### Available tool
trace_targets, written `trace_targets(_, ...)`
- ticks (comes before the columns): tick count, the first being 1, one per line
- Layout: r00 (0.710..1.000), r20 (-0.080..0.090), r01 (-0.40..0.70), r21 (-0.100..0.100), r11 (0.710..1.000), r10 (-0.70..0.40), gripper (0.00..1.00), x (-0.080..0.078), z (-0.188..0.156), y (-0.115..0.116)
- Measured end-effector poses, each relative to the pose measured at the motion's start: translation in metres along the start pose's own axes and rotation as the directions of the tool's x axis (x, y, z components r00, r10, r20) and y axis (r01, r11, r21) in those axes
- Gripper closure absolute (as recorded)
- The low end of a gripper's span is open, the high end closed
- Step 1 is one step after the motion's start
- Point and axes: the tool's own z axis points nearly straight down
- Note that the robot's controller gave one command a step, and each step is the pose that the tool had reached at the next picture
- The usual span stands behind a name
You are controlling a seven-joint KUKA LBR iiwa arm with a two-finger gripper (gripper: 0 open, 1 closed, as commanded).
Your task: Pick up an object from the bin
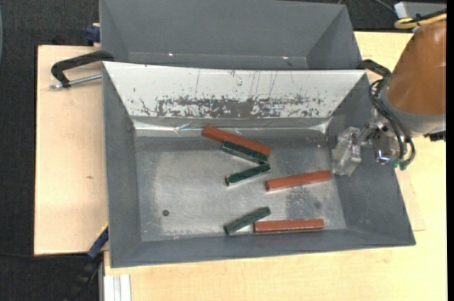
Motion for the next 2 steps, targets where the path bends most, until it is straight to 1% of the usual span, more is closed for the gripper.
trace_targets(1,1.0,-0.002,-0.029,0.0,1.0,0.029,1.0,0.002,-0.001,-0.018)
trace_targets(2,0.994,-0.005,0.105,-0.001,0.994,-0.105,1.0,0.013,-0.008,-0.026)
